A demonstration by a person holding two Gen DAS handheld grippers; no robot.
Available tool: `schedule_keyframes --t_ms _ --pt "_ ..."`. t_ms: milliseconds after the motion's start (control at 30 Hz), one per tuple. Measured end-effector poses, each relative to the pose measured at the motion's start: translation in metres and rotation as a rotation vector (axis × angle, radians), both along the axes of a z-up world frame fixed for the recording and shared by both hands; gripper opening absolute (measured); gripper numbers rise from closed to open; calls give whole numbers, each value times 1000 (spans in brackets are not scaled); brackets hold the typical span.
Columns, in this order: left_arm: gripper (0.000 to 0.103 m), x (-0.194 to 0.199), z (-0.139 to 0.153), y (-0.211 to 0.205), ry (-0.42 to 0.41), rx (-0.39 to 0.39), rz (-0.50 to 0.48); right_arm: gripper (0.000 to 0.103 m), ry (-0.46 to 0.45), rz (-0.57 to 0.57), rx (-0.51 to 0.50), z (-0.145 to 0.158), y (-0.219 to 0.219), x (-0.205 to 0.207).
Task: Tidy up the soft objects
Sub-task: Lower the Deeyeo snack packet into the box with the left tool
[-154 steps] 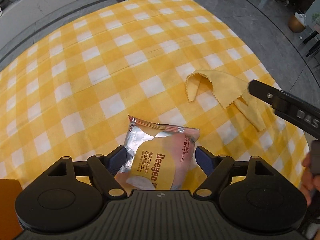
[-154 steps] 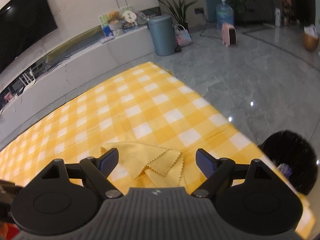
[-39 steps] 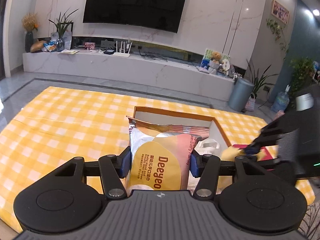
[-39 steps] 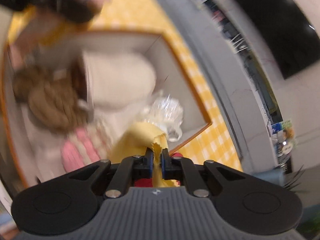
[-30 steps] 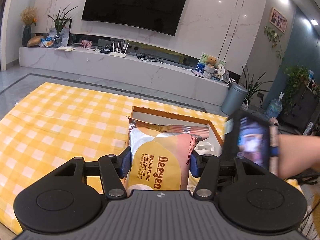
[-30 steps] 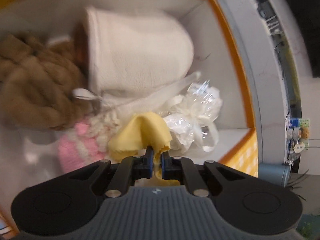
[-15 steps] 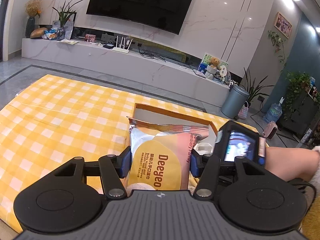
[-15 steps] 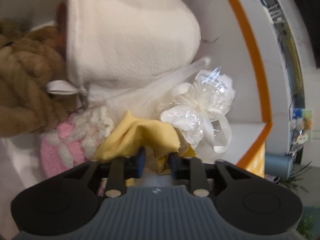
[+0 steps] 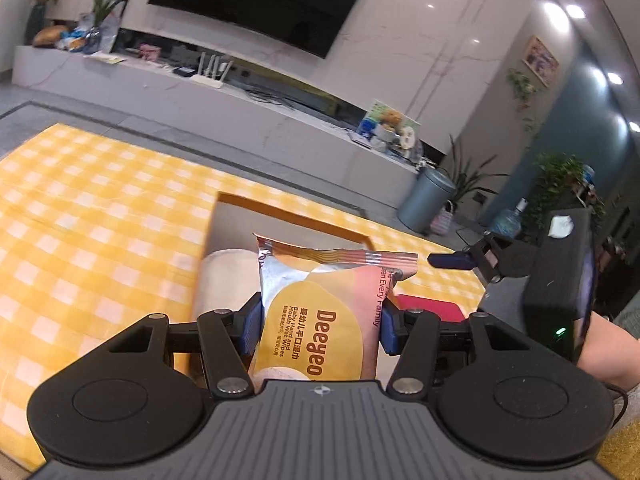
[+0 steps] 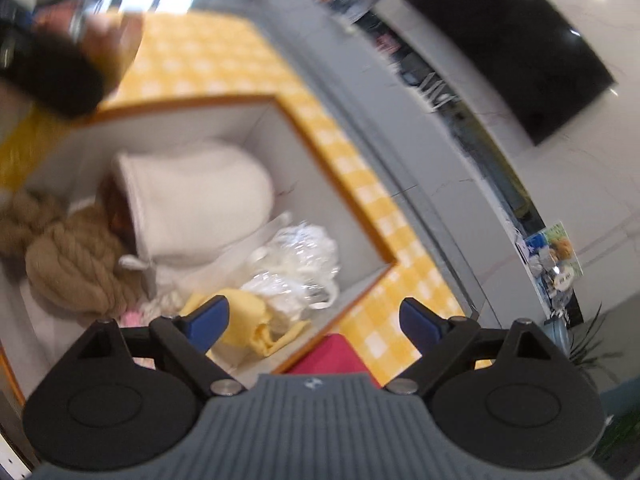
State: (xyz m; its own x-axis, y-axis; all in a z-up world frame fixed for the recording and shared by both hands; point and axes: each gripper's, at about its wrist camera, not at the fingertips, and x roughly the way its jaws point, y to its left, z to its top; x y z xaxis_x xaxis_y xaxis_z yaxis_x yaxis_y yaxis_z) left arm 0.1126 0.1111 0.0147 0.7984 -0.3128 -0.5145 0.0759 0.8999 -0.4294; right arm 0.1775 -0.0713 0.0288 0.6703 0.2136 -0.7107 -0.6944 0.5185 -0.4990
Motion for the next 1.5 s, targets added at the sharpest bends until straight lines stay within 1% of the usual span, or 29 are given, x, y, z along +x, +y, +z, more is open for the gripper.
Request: schedule_keyframes --t_ms 100,200,267,333,400,467,533,600,667,700,767,800,867,933,1033,1100,1133,1167,1200,1267,1333,1433,1500 --pt "63 7 -2 -18 15 45 -21 91 -25 -29 82 4 -21 -2" --pt "63 22 -5 -31 49 58 -43 91 -58 -93 132 -2 -37 2" --pt "63 32 -1 -35 62 77 -27 91 -47 -135 181 -3 -47 6" --pt "63 45 5 -40 62 137 7 90 -45 -193 265 0 -59 13" --pt "63 58 12 -46 62 208 34 90 -70 -259 379 1 -72 21" --pt "63 76 16 -53 76 272 41 90 -66 -290 463 -1 -81 24" --pt "63 96 14 -58 116 312 41 88 -73 -286 513 -3 -90 22" --pt "63 115 7 -61 166 336 60 80 -124 -307 558 -3 -99 17" --pt "63 131 -3 -68 200 380 55 78 -163 -356 613 -1 -109 14" --pt "63 138 -8 -72 218 400 50 74 -154 -376 644 -1 -114 15" --pt "63 149 -20 -80 257 429 43 69 -108 -387 708 -1 -121 18" --pt "63 153 -24 -83 271 443 35 69 -84 -390 733 -2 -123 20" --pt "62 160 -31 -93 291 468 22 69 -51 -401 744 -5 -124 22" --pt "62 161 -35 -100 320 456 13 69 -32 -403 718 -10 -122 25" --pt "62 156 -37 -108 352 360 -36 69 -20 -405 705 -13 -119 26" --pt "62 152 -43 -113 388 327 -70 69 -8 -405 718 -9 -121 26" --pt "62 149 -46 -116 417 331 -67 69 -5 -402 723 -9 -122 26" --pt "62 143 -49 -117 444 329 -43 69 -5 -398 724 -9 -122 26" --pt "62 137 -48 -116 448 318 -20 69 -8 -396 722 -10 -123 24" --pt "62 115 -42 -115 407 279 -27 69 -9 -396 713 -11 -124 23" --pt "62 101 -38 -115 416 234 -51 69 -7 -405 712 -13 -125 24" --pt "62 100 -50 -116 487 202 -54 69 16 -420 719 -13 -126 29" --pt "62 103 -61 -114 528 180 -18 69 27 -421 722 -14 -124 29"
